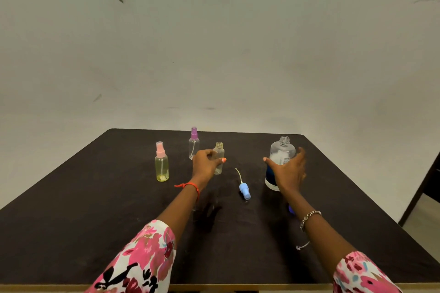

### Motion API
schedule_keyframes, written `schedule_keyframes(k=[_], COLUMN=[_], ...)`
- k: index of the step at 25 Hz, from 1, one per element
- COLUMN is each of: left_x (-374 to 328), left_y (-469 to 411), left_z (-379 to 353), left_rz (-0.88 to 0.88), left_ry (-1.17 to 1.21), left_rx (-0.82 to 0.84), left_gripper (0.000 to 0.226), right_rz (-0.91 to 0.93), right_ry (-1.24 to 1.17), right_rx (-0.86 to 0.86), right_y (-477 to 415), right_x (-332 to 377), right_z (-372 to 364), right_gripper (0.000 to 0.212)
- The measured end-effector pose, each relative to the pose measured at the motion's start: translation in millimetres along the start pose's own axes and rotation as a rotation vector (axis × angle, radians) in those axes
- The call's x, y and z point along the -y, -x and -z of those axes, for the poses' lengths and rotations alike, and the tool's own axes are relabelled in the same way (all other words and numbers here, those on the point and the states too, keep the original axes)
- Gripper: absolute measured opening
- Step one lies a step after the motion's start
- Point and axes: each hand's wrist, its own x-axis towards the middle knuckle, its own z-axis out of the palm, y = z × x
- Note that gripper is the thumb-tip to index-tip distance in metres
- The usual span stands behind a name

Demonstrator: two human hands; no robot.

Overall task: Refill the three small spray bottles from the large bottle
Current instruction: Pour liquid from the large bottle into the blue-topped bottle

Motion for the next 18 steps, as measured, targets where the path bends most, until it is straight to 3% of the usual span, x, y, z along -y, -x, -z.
schedule_keyframes(k=[2,5,18], left_x=[-4,-11,-44], left_y=[1,1,14], left_z=[3,10,49], left_rz=[-0.01,-0.031,-0.118], left_ry=[0.019,0.034,-0.01], left_rx=[-0.012,-0.032,-0.025], left_gripper=[0.04,0.047,0.049], right_rz=[-0.004,0.039,0.477], right_ry=[-0.087,-0.116,0.123], right_rx=[0.071,0.098,0.277], right_y=[-1,-4,4], right_x=[1,14,102], right_z=[-1,0,1], right_gripper=[0.077,0.067,0.072])
